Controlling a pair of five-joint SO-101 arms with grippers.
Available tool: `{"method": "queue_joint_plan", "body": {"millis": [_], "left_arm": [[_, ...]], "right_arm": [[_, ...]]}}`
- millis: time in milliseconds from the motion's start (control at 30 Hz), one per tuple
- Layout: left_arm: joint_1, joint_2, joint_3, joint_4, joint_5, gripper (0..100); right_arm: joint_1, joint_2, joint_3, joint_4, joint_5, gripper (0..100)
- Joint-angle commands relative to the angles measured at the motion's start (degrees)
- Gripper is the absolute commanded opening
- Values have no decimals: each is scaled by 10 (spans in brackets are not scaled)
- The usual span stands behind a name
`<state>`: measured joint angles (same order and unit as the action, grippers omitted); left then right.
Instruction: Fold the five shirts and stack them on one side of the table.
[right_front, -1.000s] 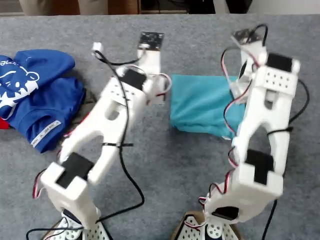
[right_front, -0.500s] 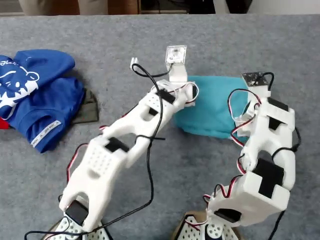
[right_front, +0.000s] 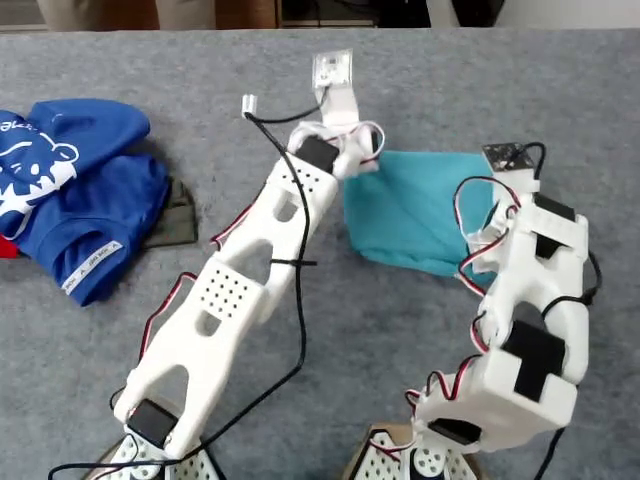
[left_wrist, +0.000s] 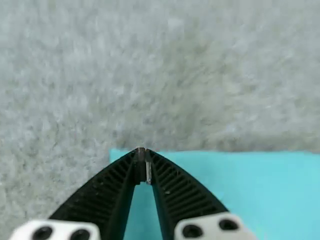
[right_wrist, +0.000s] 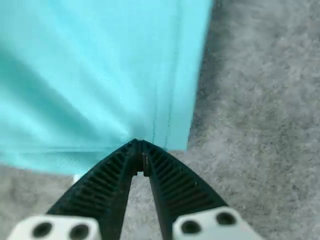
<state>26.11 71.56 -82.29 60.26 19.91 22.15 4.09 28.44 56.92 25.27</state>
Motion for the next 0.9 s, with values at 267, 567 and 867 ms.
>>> {"method": "queue_joint_plan", "body": {"millis": [267, 567, 867], "left_arm": [[-3, 42, -74, 54, 4, 18], [-18, 86, -54, 14, 6, 18], [-24, 86, -53, 19, 54, 18]], "right_arm": [[-22, -146, -33, 53, 31, 2], [29, -95, 78, -98, 81, 2], [37, -87, 123, -172, 113, 2]]}}
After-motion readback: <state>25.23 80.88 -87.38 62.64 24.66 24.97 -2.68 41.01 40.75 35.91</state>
